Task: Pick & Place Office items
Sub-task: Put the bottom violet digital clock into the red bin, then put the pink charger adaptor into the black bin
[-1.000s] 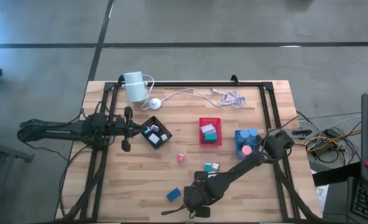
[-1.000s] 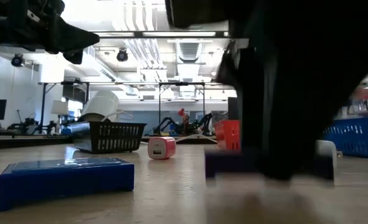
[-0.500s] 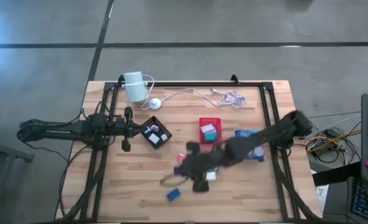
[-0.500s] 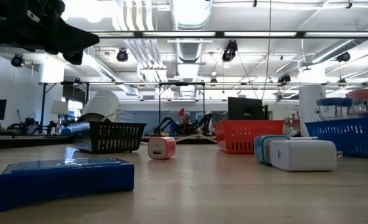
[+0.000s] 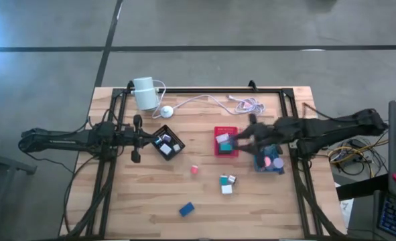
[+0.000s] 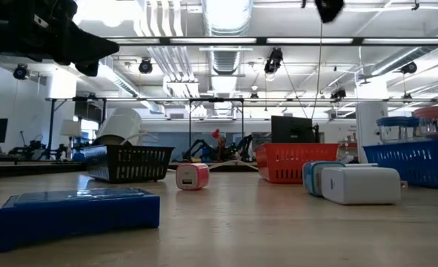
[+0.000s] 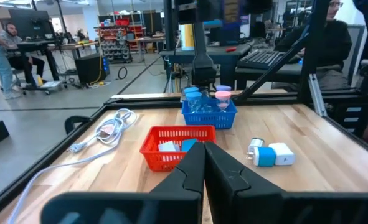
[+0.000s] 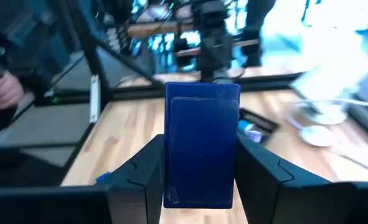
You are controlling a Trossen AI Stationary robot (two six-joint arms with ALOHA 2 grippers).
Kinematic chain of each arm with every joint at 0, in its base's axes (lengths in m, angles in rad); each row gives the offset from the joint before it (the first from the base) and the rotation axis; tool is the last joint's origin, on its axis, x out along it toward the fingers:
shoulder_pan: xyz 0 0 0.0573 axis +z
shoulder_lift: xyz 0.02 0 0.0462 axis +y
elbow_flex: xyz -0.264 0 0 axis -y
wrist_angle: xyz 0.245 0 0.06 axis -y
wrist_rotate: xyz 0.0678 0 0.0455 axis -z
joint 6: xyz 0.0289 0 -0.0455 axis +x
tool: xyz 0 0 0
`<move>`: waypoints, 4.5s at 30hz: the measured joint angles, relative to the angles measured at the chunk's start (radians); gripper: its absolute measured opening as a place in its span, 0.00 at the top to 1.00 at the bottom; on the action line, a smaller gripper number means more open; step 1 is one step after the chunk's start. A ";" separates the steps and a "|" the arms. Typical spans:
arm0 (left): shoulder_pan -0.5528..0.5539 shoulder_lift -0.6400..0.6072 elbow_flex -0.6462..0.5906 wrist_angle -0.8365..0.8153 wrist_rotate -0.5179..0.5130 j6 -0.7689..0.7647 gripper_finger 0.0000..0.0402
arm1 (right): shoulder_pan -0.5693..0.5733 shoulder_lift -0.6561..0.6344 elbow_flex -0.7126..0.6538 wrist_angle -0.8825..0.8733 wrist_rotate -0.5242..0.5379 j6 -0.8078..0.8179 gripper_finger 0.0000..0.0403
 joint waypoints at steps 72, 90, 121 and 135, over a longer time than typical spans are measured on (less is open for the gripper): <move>0.000 0.000 0.010 0.045 -0.049 0.190 0.97 | -0.246 0.470 0.058 -0.371 0.113 -0.065 0.65; 0.000 0.000 0.008 0.045 -0.048 0.190 0.97 | -0.246 0.636 0.089 -0.394 0.108 -0.071 0.50; 0.000 0.000 0.008 0.045 -0.048 0.189 0.97 | -0.283 -0.433 -0.459 0.425 -0.279 -0.147 0.98; 0.000 0.000 0.008 0.045 -0.048 0.201 0.97 | -0.315 -0.781 -0.699 0.441 -0.275 -0.172 0.98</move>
